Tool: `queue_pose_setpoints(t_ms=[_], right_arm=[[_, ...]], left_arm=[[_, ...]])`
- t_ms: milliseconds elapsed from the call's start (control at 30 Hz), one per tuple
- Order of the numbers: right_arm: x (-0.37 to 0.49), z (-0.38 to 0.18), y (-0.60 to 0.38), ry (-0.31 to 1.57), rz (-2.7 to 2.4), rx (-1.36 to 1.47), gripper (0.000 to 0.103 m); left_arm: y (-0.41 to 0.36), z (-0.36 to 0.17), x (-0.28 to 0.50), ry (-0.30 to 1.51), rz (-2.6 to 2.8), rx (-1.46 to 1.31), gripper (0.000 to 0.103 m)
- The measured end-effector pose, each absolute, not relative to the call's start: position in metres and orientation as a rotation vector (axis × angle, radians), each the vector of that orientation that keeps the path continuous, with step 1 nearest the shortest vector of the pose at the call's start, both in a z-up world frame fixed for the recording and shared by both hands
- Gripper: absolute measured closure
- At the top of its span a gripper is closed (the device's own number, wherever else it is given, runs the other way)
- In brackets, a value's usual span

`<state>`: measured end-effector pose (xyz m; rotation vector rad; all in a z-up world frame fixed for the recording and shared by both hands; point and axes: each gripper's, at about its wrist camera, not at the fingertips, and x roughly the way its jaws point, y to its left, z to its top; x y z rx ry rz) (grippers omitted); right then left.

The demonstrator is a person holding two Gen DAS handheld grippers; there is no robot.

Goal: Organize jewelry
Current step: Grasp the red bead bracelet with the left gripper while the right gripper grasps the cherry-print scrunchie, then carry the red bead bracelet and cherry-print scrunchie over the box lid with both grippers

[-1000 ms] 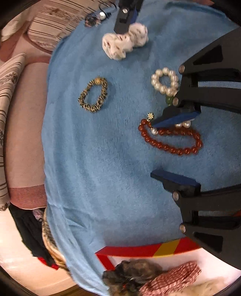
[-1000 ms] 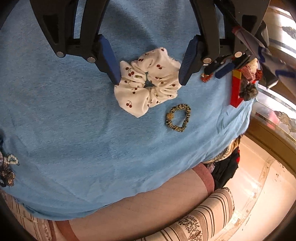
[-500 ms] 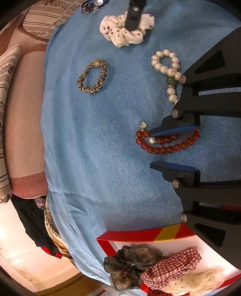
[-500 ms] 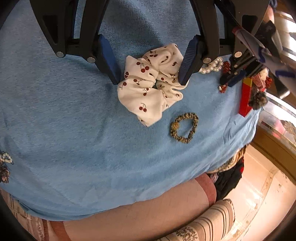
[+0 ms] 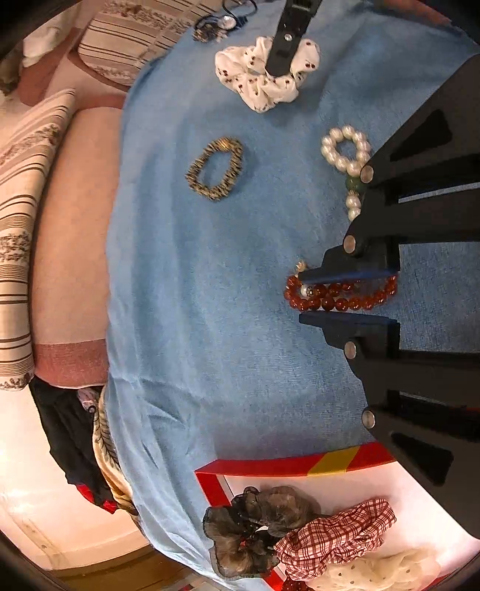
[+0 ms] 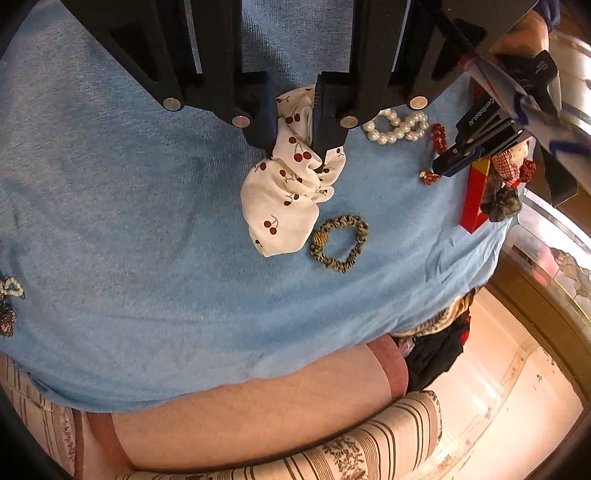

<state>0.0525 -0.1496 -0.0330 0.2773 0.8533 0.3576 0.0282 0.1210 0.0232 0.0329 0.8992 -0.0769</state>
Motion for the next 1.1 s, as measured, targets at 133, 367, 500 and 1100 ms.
queue_pose_setpoints(t_ms=[133,367,500,1100], right_arm=[[0.049,-0.026,-0.151,0.820,0.360,0.284,0.086],[0.048,-0.023,-0.151,0.813,0.357,0.289,0.086],[0.047,-0.022,-0.152,0.807,0.357,0.293,0.086],[0.044,-0.016,-0.153,0.791,0.369,0.304,0.086]], left_arm=[[0.121,0.032,0.025,0.872,-0.097,0.017,0.096],[0.126,0.034,0.025,0.876,-0.100,0.002,0.096],[0.129,0.036,0.024,0.868,-0.111,-0.018,0.096],[0.137,0.056,0.019,0.822,-0.158,-0.102,0.096]])
